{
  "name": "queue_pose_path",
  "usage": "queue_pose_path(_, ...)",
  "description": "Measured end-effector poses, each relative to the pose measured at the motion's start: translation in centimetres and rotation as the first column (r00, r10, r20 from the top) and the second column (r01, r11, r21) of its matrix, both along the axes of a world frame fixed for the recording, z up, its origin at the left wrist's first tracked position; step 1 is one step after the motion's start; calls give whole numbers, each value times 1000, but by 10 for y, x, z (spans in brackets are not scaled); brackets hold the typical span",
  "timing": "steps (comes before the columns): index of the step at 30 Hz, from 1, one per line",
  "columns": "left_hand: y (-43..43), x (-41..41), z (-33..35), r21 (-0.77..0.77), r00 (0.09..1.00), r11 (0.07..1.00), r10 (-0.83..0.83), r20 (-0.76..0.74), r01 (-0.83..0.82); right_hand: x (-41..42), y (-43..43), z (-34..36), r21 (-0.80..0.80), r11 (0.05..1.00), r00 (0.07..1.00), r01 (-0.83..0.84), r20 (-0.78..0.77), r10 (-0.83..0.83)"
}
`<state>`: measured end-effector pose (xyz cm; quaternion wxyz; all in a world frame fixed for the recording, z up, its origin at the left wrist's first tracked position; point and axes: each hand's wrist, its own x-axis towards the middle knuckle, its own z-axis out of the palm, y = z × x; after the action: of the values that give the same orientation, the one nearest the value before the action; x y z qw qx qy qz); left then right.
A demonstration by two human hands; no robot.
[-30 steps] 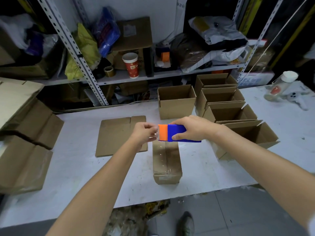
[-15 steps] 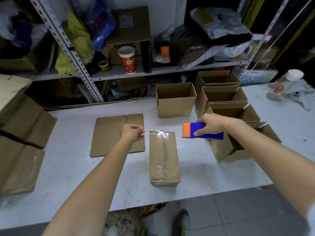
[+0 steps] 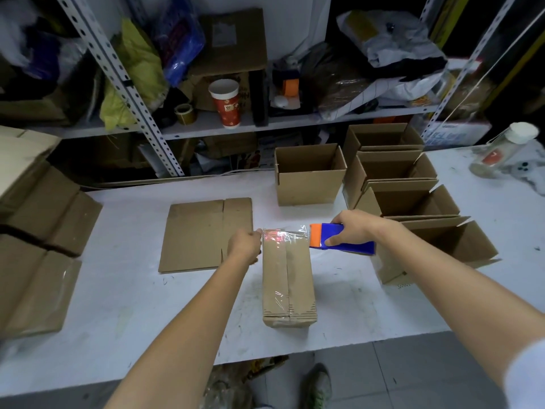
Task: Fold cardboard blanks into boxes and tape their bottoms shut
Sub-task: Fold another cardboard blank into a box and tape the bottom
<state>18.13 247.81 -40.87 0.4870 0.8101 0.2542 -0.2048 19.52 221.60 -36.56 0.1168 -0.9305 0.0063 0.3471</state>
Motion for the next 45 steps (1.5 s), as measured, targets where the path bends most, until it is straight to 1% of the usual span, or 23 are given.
queue_pose_path(1, -2, -7, -1, -60, 1000, 998, -13, 10, 14, -1, 1, 0, -5, 1000, 1000, -2, 4, 2)
queue_pose_path(3, -5, -18, -5, -102, 993, 988, -107, 57, 112, -5, 6, 2, -44, 999, 999, -25, 38, 27)
queue_pose_path(5, -5, -24, -8, -128, 985, 980, -137, 107, 150, -10, 17, 1, -160, 981, 987, -107, 106, 125)
queue_pose_path(7, -4, -24, -8, -124, 984, 982, -129, 123, 144, -16, 30, -13, -259, 954, 969, -152, 150, 195)
queue_pose_path(9, -2, -24, -9, -114, 983, 982, -137, 118, 151, -21, 38, -34, -260, 960, 977, -107, 150, 149)
queue_pose_path(13, -5, -27, -9, -114, 984, 983, -129, 124, 144, -37, 26, -66, -184, 982, 990, 47, 140, -21)
queue_pose_path(17, -6, -28, -11, -141, 992, 983, -108, 67, 117, -61, 5, -94, -169, 972, 981, 162, 138, -139)
queue_pose_path(22, -9, -31, -10, -135, 986, 978, -150, 78, 160, -92, -7, -123, -123, 975, 982, 187, 42, -183)
queue_pose_path(25, -12, -32, -10, -120, 988, 983, -126, 87, 136, -98, -7, -122, -116, 973, 977, 198, 98, -187)
queue_pose_path(27, -11, -33, -8, -116, 991, 987, -105, 84, 114, -94, -3, -108, -120, 963, 947, 240, 247, -205)
queue_pose_path(28, -10, -33, -7, -118, 991, 987, -97, 87, 107, -91, 1, -100, -68, 958, 914, 277, 328, -241)
queue_pose_path(29, -9, -34, -7, -124, 992, 987, -93, 90, 104, -89, 6, -90, 65, 942, 872, 329, 361, -330)
queue_pose_path(30, -7, -36, -5, -129, 991, 986, -90, 98, 102, -84, 15, -80, 260, 882, 832, 393, 306, -462)
queue_pose_path(31, -5, -38, -3, -135, 990, 986, -86, 114, 102, -79, 26, -70, 446, 777, 800, 445, 192, -568)
queue_pose_path(32, -4, -39, 0, -150, 987, 984, -77, 142, 98, -74, 41, -58, 568, 674, 795, 473, 55, -605)
queue_pose_path(33, -3, -39, 3, -177, 981, 979, -72, 181, 104, -69, 55, -50, 642, 606, 805, 469, -30, -592)
queue_pose_path(34, -2, -40, 9, -209, 971, 971, -66, 231, 116, -64, 68, -44, 677, 570, 808, 465, -61, -586)
queue_pose_path(35, 0, -39, 15, -232, 960, 964, -63, 274, 130, -60, 81, -39, 713, 544, 807, 442, -52, -588)
queue_pose_path(37, 4, -36, 35, -275, 940, 951, -41, 339, 141, -52, 97, -29, 770, 511, 788, 382, 18, -615)
queue_pose_path(39, 10, -32, 55, -277, 920, 948, -36, 390, 154, -50, 103, -9, 788, 517, 787, 334, 68, -613)
queue_pose_path(41, 14, -27, 70, -248, 910, 955, -48, 413, 162, -54, 104, 4, 807, 532, 810, 256, 121, -574)
queue_pose_path(43, 16, -24, 75, -227, 906, 960, -55, 420, 164, -61, 106, 10, 810, 559, 829, 177, 184, -529)
queue_pose_path(45, 16, -27, 73, -237, 905, 960, -37, 424, 150, -68, 107, 8, 811, 564, 825, 154, 209, -525)
